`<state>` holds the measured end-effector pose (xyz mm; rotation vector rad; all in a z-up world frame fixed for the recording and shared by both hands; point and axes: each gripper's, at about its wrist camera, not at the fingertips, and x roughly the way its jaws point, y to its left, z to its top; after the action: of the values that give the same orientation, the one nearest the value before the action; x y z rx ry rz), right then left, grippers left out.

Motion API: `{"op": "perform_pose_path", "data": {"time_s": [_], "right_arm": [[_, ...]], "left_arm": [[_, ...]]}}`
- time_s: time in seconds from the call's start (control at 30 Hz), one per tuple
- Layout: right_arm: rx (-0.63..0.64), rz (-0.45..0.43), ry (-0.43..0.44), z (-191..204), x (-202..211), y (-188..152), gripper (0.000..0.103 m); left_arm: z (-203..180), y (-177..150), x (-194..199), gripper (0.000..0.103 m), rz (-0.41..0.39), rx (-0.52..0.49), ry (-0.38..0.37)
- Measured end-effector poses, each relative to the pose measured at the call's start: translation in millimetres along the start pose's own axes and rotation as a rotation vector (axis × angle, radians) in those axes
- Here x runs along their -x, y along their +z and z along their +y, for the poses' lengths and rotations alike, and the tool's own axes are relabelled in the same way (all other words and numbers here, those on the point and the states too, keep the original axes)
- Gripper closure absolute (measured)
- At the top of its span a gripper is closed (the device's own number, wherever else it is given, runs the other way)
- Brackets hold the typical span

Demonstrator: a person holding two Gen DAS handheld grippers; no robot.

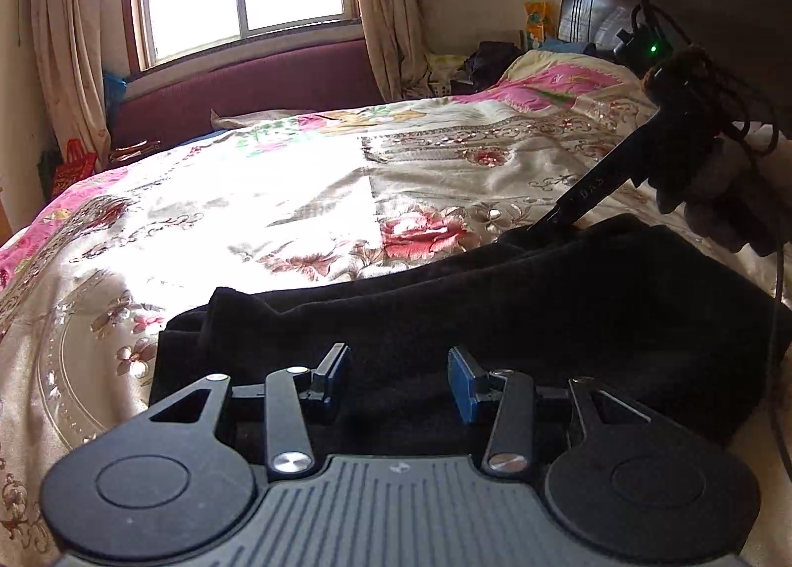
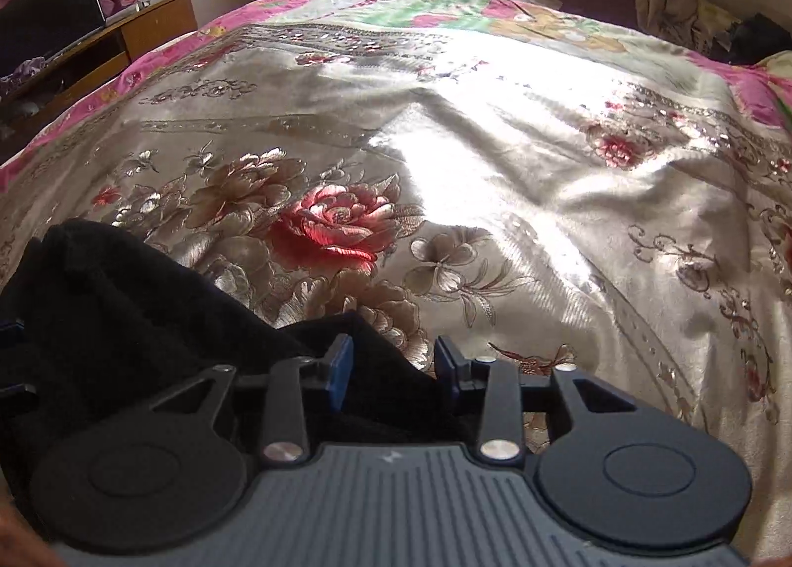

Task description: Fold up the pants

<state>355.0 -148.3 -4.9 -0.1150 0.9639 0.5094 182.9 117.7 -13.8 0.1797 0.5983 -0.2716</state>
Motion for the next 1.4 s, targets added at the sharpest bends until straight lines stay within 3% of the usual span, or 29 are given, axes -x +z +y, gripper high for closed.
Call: {"op": "perform_pose_path", "data": {"time_s": [0.07,0.1,0.13,0.23,0.33,0.43,0.5,0.57,0.7,0.77,0.83,0.93,1.07,1.17,1.2,1.27,1.4], "right_arm": [[0.038,0.062,0.046,1.8,-7.1,-0.9,0.064],[0.075,0.074,0.034,5.8,-8.2,-0.8,0.071],[0.091,0.088,0.024,8.1,-9.4,0.0,0.087],[0.038,0.064,0.0,2.7,-3.3,9.8,0.1],[-0.133,0.004,0.001,-20.6,3.9,12.3,0.102],[-0.244,0.016,-0.052,-36.8,-9.6,0.7,0.102],[-0.305,0.001,-0.166,-48.4,-11.5,-7.1,0.103],[-0.365,-0.034,-0.213,-56.3,2.6,-11.5,0.103],[-0.285,-0.143,-0.172,-34.9,61.3,-28.3,0.095],[-0.315,-0.165,-0.157,-30.9,83.3,-47.9,0.082],[-0.356,-0.174,-0.136,-31.9,98.1,-71.5,0.057],[-0.428,-0.162,-0.07,-35.6,103.5,-100.5,0.054],[-0.537,-0.128,-0.003,-38.2,92.5,-125.8,0.048],[-0.504,-0.141,0.035,-33.9,97.5,-131.1,0.045],[-0.509,-0.145,0.06,-35.6,99.0,-134.4,0.04],[-0.572,-0.13,0.097,-45.2,96.4,-145.6,0.038],[-0.698,-0.121,0.249,-52.9,93.1,-166.7,0.038]], "left_arm": [[4.3,-10.1,-3.0,0.045,0.04,0.017,-0.008],[5.1,-12.9,-2.6,0.044,0.044,0.023,-0.015],[4.0,-14.9,0.5,0.044,0.044,0.024,-0.02],[3.4,-15.1,2.5,0.044,0.048,0.025,-0.023],[1.9,-15.6,3.6,0.043,0.042,0.032,-0.012],[-1.8,-20.3,5.1,0.043,0.028,0.019,0.006],[-3.6,-23.4,4.6,0.043,0.024,0.011,0.013],[-1.7,-24.1,7.9,0.042,0.02,0.022,0.011],[-3.4,-23.7,20.8,0.042,0.0,-0.008,0.055],[-2.9,-23.6,29.3,0.042,-0.003,-0.012,0.079],[1.1,-23.5,40.7,0.042,-0.012,-0.008,0.097],[8.8,-24.7,46.4,0.036,0.018,-0.006,0.113],[9.8,-28.2,38.4,0.035,0.068,-0.044,0.109],[0.8,-17.1,46.9,0.036,0.05,-0.095,0.132],[0.7,-14.7,50.0,0.035,0.044,-0.1,0.132],[4.1,-13.5,52.3,0.035,0.046,-0.109,0.154],[25.4,-17.1,54.3,0.035,0.064,-0.029,0.172]]}}
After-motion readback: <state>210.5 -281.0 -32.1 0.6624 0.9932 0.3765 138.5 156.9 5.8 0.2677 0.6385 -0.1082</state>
